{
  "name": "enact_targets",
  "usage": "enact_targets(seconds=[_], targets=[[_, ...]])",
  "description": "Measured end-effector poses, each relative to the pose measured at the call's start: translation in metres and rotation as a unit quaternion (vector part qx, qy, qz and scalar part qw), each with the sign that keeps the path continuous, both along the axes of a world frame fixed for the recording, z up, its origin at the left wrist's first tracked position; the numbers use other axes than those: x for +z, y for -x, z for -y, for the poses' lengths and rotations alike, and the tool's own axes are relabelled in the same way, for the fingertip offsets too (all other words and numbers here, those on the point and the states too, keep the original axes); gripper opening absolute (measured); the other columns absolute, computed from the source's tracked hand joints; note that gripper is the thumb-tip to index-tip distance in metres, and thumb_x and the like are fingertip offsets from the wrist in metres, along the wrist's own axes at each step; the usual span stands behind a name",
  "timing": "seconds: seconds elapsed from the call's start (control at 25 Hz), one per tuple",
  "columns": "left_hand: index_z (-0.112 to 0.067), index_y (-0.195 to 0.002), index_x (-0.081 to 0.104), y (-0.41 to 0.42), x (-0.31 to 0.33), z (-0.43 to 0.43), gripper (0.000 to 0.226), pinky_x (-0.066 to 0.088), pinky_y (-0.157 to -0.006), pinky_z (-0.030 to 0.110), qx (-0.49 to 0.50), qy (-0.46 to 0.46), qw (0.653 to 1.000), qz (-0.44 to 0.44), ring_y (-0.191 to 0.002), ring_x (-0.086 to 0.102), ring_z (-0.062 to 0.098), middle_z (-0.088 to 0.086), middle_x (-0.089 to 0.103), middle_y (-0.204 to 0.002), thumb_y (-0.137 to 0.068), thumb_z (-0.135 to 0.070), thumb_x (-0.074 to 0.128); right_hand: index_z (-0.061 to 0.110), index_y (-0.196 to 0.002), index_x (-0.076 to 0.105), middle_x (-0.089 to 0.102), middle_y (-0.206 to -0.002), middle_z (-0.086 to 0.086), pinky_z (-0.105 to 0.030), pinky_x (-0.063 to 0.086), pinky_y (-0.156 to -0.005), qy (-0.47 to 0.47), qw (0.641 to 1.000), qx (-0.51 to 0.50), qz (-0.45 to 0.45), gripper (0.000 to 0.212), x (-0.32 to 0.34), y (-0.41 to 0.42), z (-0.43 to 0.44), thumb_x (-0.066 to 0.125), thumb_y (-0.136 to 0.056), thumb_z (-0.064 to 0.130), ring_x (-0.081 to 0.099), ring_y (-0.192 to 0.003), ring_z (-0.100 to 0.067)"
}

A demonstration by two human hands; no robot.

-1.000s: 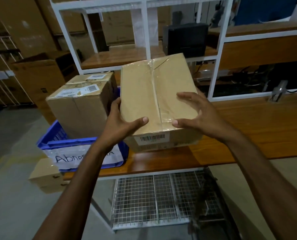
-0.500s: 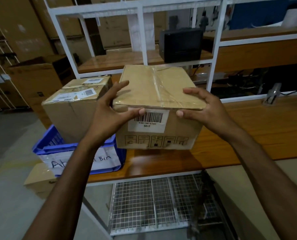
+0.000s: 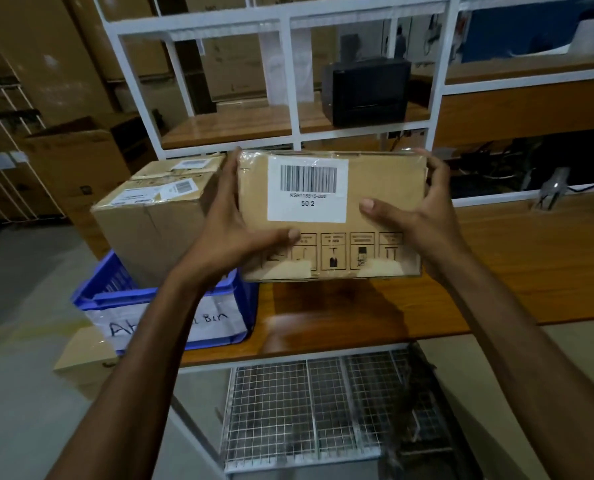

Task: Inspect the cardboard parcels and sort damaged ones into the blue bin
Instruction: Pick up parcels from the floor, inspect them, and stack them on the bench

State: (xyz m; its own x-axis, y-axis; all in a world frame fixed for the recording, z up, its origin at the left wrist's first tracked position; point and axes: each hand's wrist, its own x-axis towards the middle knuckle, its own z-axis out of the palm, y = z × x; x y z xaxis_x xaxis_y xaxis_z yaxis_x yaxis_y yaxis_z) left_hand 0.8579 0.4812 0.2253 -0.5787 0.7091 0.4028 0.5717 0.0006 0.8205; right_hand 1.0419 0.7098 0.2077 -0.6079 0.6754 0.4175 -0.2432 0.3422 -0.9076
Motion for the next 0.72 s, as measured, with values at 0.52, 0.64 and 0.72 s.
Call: enact_targets(seconds=[0.52,0.64,0.72], targets=[[-0.026,-0.159,0.023,0.001,-0.022,-0.009,0.110,0.054,-0.099,0.016,0.016,-0.004,1.000,-0.016,-0.128,0.052,-0.014,-0.024,0.046,-0.145,-0.075,-0.025,0.094,0.030,-0.155,0.028,0.053,-0.126,0.017,-0.042,0.052,-0.104,-0.006,0.991,0.013,0.136,0.117,-0.026,0.002,-0.004,0.099,-0.061,0.026,0.053,-0.122,-0.012],[-0.030,-0.164,0.019,0.007,-0.026,-0.010,0.120,0.056,-0.104,0.028,-0.004,0.018,1.000,0.001,-0.133,0.056,0.002,-0.012,0.047,-0.155,-0.073,-0.025,0.097,0.031,-0.155,0.029,0.050,-0.120,0.023,-0.038,0.052,-0.099,-0.002,0.990,0.005,0.140,0.116,-0.034,0.009,-0.003,0.097,-0.062,0.031,0.052,-0.116,-0.008],[-0.032,-0.165,0.018,0.006,-0.035,-0.010,0.121,0.058,-0.096,0.023,0.002,0.021,1.000,0.009,-0.129,0.059,0.001,-0.008,0.048,-0.156,-0.073,-0.021,0.096,0.031,-0.156,0.028,0.051,-0.122,0.018,-0.040,0.052,-0.100,-0.013,0.989,0.000,0.150,0.117,-0.036,0.013,-0.003,0.098,-0.062,0.032,0.052,-0.121,-0.013]])
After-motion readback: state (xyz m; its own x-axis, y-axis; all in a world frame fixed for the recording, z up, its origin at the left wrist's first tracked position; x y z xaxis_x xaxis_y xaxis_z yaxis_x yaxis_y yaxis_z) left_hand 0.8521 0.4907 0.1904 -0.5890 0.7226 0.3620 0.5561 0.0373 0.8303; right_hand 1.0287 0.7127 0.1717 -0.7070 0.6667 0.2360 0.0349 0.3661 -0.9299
